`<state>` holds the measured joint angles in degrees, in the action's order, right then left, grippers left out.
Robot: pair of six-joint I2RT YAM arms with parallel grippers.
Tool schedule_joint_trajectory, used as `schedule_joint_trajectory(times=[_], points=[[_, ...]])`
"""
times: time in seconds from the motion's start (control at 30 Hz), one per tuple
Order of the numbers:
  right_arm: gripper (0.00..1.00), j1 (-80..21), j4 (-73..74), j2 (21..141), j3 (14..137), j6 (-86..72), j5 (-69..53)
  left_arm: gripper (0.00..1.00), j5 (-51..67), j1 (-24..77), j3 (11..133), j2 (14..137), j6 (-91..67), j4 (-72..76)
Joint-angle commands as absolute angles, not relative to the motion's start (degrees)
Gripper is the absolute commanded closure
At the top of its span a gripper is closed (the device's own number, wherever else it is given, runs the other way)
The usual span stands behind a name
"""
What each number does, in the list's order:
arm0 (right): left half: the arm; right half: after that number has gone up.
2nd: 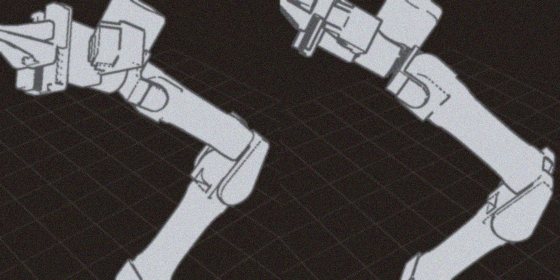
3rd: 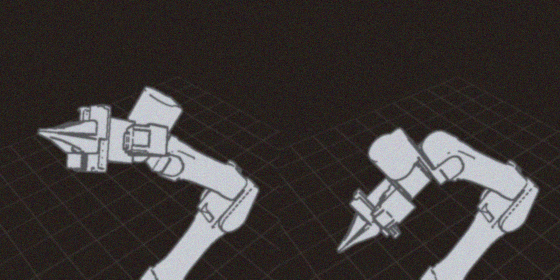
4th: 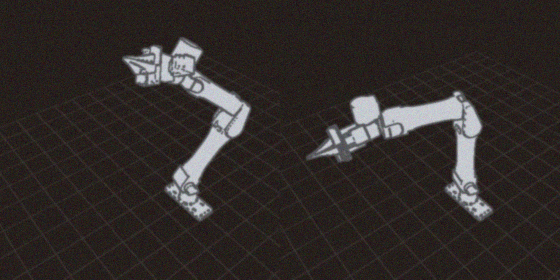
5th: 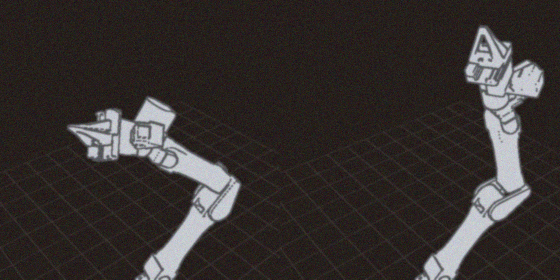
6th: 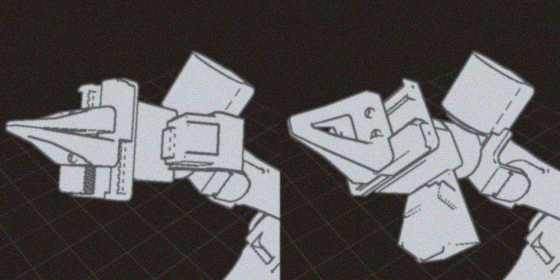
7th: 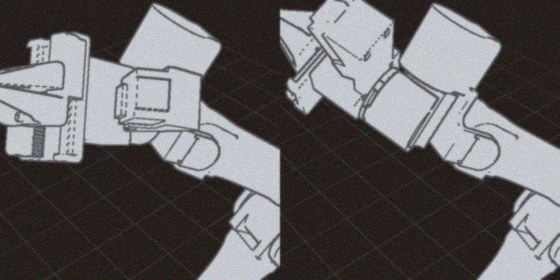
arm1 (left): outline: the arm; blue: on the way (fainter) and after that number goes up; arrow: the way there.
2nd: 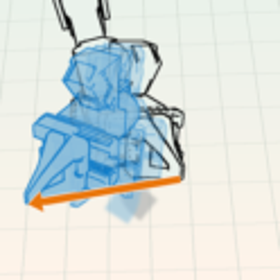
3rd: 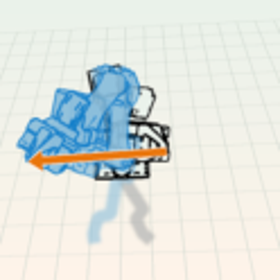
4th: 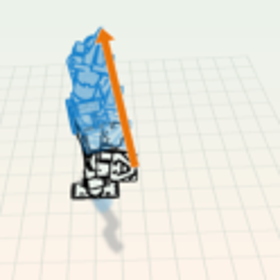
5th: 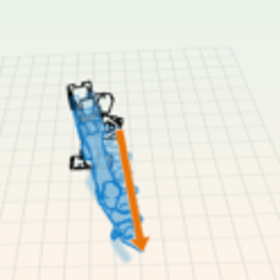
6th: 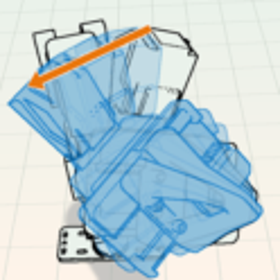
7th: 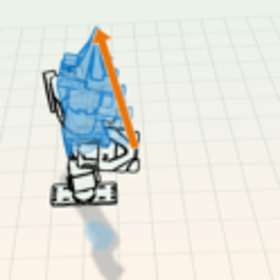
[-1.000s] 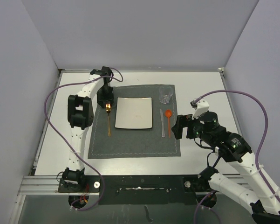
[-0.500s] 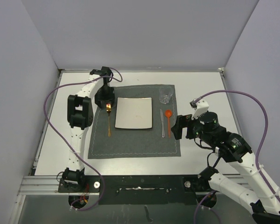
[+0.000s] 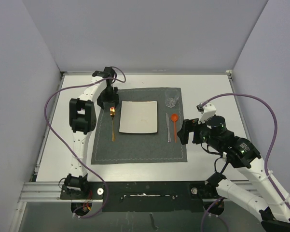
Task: Set the dinner table for one person
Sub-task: Adjust the fork on the napkin.
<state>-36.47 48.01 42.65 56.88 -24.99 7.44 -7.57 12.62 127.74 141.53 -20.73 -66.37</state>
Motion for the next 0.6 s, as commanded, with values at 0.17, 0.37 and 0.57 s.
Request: schedule_joint_trajectory(times=[0.17, 0.37, 0.57], points=[[0.02, -36.9, 44.7, 43.2, 58.7, -25.5, 7.9, 0.4, -11.4, 11.2, 135.5, 138.3, -21.5, -64.8], [0.02, -36.9, 44.7, 43.8, 58.4, -25.0, 10.4, 0.57, -11.1, 11.0, 135.3, 140.1, -21.5, -62.0], [0.02, -36.9, 44.6, 44.4, 58.8, -23.6, 15.5, 0.61, -9.9, 10.5, 139.5, 144.6, -21.2, -63.9]])
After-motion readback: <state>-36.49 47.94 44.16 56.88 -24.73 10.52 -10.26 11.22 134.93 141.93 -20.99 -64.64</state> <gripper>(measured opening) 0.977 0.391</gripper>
